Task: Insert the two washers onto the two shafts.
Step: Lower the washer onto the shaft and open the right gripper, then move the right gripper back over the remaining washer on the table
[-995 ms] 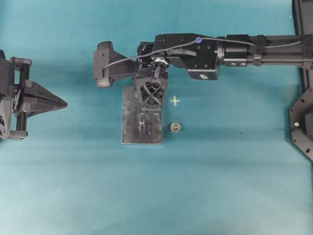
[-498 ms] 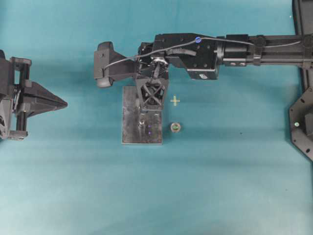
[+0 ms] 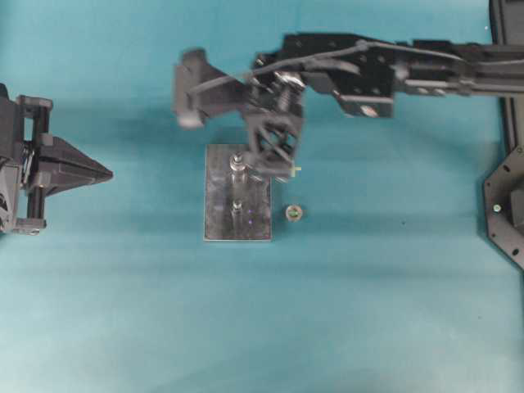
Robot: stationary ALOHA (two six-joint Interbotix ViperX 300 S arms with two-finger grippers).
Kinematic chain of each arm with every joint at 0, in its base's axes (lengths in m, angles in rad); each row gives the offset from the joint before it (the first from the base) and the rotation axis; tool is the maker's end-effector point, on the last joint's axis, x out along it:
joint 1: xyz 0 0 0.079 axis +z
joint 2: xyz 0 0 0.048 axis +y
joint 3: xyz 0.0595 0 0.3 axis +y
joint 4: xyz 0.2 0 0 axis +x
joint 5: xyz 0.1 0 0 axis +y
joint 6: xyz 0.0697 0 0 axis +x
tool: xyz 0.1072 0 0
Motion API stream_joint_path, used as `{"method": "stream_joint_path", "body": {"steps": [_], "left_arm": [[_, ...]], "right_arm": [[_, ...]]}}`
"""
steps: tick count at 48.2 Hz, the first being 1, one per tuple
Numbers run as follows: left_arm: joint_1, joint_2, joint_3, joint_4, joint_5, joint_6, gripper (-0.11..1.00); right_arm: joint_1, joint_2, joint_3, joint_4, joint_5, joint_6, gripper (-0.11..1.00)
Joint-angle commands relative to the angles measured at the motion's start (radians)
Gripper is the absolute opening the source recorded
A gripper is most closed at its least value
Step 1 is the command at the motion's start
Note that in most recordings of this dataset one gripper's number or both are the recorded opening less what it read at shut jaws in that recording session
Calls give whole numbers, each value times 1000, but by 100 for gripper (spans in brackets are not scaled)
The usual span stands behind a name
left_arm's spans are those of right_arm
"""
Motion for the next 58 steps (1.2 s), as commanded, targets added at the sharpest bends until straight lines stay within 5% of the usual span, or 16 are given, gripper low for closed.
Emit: {"method": "stream_joint_path", "body": {"steps": [1,27,58], "left_arm": [[0,2,-12,5,-9,-2,0],[0,3,-20,5,-9,-2,0],[0,8,-25,5,-9,-2,0]], "right_arm": [[15,-69,37,8,-26,15,87],[83,-115,305,89,-285,98,86],[135,-21,318,100,-362,127,86]]}}
